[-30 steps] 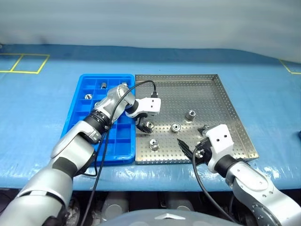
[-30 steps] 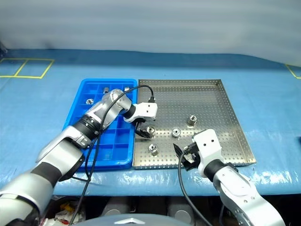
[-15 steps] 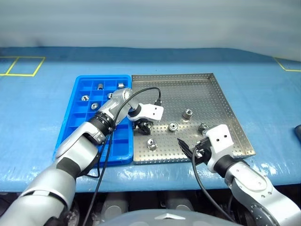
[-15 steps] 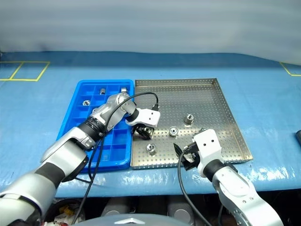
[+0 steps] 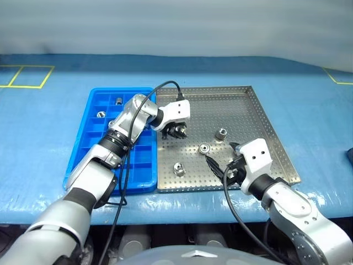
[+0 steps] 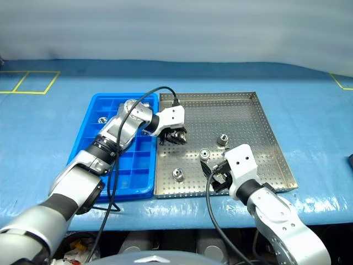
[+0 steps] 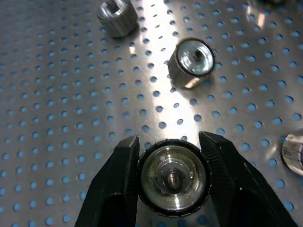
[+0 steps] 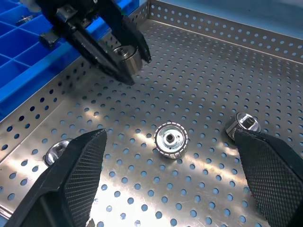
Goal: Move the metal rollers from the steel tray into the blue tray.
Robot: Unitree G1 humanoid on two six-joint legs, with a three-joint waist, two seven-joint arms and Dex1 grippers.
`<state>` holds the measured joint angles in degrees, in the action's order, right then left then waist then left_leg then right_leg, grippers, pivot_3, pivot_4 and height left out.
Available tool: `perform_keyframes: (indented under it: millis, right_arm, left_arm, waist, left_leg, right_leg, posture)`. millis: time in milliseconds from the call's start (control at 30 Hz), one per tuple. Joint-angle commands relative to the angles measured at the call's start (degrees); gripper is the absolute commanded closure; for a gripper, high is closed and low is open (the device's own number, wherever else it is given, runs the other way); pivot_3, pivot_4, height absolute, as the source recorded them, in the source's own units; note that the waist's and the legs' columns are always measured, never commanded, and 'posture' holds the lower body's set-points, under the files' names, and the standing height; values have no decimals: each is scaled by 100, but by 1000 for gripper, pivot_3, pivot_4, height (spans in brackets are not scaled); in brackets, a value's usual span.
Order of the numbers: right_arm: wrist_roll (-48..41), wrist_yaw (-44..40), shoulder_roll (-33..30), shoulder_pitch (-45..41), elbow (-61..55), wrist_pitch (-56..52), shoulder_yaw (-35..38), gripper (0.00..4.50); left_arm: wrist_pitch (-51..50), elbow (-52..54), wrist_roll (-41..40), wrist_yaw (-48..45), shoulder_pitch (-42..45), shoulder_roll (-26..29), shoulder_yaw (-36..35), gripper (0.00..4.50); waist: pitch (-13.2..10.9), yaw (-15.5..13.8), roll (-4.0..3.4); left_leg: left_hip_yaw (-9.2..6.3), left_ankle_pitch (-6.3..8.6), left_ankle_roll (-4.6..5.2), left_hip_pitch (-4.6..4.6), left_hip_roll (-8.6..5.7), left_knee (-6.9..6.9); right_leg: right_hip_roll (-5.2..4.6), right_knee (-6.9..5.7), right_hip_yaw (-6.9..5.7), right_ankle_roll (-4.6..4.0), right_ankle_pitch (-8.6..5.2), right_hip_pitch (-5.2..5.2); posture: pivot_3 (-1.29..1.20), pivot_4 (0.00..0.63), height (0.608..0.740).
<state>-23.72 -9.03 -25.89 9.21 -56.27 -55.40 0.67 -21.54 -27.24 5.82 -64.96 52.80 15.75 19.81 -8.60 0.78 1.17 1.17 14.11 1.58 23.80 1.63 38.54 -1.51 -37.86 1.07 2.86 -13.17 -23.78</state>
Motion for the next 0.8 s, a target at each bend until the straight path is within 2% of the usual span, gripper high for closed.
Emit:
perform_keyframes:
  millis: [33, 200, 400, 600, 800]
  right_arm:
    - [-1, -81, 31, -288, 59, 48, -215, 0]
    - [119, -90, 115, -846, 386, 82, -608, 0]
    - [284, -255, 275, -1411, 873, 333, -1079, 0]
    - [224, -635, 273, -1676, 1114, 373, -1262, 0]
    - [193, -841, 367, -1746, 1237, 356, -1478, 0]
  left_arm:
    - [-439, 1200, -634, 758, -358, -31, -1012, 2811]
    - [-625, 2952, -1143, 1983, -1328, -157, -2009, 2811]
    - [-764, 4531, -1176, 3207, -2655, -250, -2509, 2811]
    - [-720, 5263, -1056, 4053, -3724, -279, -2705, 2811]
    - [-994, 5413, -900, 5040, -4292, -399, -3067, 2811]
  waist:
    - [0, 0, -1]
    - [-1, -48, -2]
    - [-1, -202, -2]
    - [-2, -441, 1]
    - [-2, -593, 1]
  left_leg:
    - [-2, 0, 0, -1, 0, 0]
    - [-5, -1, -2, -3, 8, 1]
    - [-1, -1, -1, -12, 2, 8]
    - [-7, -1, -1, -10, 1, 10]
    - [-11, -1, -1, -10, 2, 10]
  right_leg:
    - [0, 0, -1, 0, 1, 0]
    - [-1, -5, -3, -22, 16, 4]
    - [-8, 0, 1, -12, 23, 15]
    - [-11, 2, -7, -14, 23, 18]
    - [-11, 2, -13, -23, 23, 17]
  posture:
    - [41, 150, 740]
    - [98, 150, 740]
    - [184, 150, 740]
    - [248, 150, 740]
    - [278, 150, 740]
